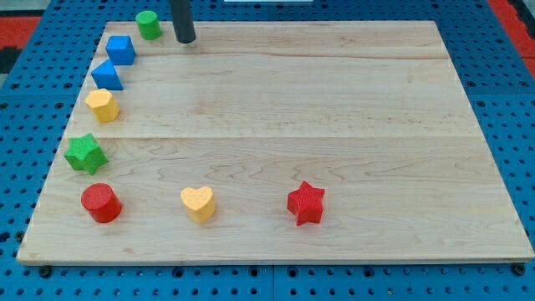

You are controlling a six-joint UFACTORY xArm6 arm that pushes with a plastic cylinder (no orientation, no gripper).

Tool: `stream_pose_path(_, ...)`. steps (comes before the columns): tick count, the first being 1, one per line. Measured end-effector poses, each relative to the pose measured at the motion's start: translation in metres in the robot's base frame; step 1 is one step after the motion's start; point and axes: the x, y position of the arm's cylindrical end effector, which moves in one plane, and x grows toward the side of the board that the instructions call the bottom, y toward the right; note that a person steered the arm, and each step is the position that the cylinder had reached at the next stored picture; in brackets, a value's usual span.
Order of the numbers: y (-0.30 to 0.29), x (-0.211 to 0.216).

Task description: Slide the green circle a bit left

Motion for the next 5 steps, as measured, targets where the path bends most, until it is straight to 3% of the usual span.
stream_pose_path(1, 0.0, -0.027)
stream_pose_path(2, -0.032, -0.026)
stream_pose_path(3, -0.096, -0.026)
stream_pose_path(4, -0.091, -0.021)
stream_pose_path(5, -0.018, 0.014)
